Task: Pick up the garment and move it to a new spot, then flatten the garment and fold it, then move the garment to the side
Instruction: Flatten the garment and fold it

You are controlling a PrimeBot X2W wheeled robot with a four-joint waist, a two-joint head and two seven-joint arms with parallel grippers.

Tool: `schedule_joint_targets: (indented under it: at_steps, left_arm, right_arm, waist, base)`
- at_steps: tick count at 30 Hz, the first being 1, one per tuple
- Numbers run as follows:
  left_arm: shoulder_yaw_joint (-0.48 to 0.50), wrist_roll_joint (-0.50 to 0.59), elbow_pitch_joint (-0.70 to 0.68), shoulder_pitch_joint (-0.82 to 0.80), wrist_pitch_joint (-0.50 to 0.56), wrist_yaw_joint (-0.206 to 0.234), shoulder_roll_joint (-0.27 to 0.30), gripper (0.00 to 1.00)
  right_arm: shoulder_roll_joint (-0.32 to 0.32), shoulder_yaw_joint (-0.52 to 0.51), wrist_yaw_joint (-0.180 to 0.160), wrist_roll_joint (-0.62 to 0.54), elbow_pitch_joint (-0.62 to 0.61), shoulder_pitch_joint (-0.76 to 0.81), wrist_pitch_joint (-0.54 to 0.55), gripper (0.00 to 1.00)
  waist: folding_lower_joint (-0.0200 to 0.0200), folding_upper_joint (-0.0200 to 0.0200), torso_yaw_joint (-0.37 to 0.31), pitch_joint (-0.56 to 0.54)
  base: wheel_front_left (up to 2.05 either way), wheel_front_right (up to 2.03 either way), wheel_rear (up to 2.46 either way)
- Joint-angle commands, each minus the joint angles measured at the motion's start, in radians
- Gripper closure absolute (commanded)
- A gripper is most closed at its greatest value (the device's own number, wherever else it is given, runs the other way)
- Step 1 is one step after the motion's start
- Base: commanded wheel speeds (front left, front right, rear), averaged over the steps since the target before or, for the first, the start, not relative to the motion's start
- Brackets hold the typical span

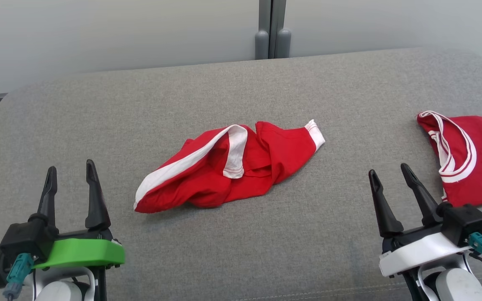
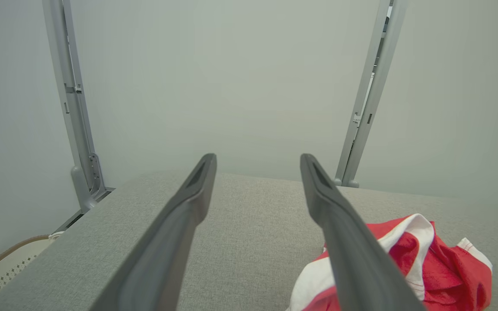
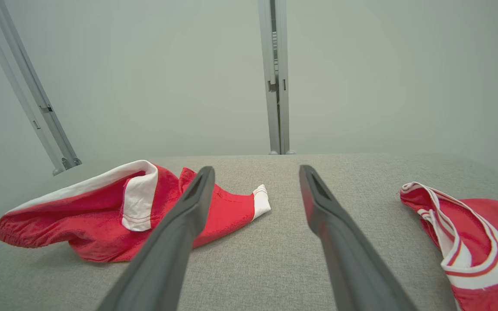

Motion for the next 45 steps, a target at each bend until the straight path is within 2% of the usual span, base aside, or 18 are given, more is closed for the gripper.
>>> schedule_joint_targets:
  at_steps: [1,5,10,24,28,34,35,41,45]
  left_arm:
    - [0.007,-0.015,-0.001,0.004,0.000,-0.008,0.004,0.00]
    - [0.001,-0.017,0.009,0.035,0.005,-0.016,0.019,0.00]
    - [-0.009,-0.011,0.009,0.072,0.015,-0.003,0.022,0.00]
    - [-0.051,0.017,0.006,0.049,0.048,-0.013,0.046,0.00]
    - [-0.068,0.027,0.002,0.032,0.056,-0.017,0.048,0.00]
    - [-0.089,0.045,-0.003,0.009,0.063,-0.017,0.044,0.00]
    - [-0.100,0.051,0.000,0.001,0.066,-0.019,0.038,0.00]
    - [-0.125,0.051,0.017,-0.030,0.050,-0.034,0.009,0.00]
    - [-0.131,0.047,0.034,-0.046,0.039,-0.044,-0.006,0.00]
  right_arm:
    - [-0.006,0.007,0.000,-0.006,0.006,-0.004,0.001,0.00]
    - [-0.010,0.032,0.000,-0.014,0.020,0.003,0.005,0.00]
    - [-0.010,0.049,0.000,-0.010,0.025,0.015,0.009,0.00]
    - [-0.017,0.032,0.000,-0.004,0.025,0.004,0.012,0.00]
    - [-0.024,0.034,0.000,-0.001,0.028,-0.003,0.023,0.00]
    - [-0.052,0.098,0.000,0.013,0.068,-0.063,0.041,0.00]
    - [-0.066,0.137,0.000,0.014,0.109,-0.097,0.047,0.00]
    - [-0.102,0.263,0.000,0.029,0.283,-0.227,0.045,0.00]
    - [-0.114,0.302,-0.001,0.035,0.381,-0.291,0.029,0.00]
  waist:
    - [0.0000,0.0000,-0.001,-0.017]
    - [0.0000,0.0000,-0.010,-0.033]
    - [0.0000,0.0000,-0.013,-0.041]
    - [0.0000,0.0000,0.026,-0.032]
    - [0.0000,0.0000,0.061,-0.026]
    - [0.0000,0.0000,0.127,0.000]
    - [0.0000,0.0000,0.159,0.013]
    - [0.0000,0.0000,0.256,0.053]
    - [0.0000,0.0000,0.298,0.070]
  base:
    - [0.00,0.00,0.00]
    - [0.00,0.00,0.00]
    - [0.00,0.00,0.00]
    - [0.00,0.00,0.00]
    - [0.00,0.00,0.00]
    - [0.00,0.00,0.00]
    - [0.00,0.00,0.00]
    - [0.00,0.00,0.00]
    - [0.00,0.00,0.00]
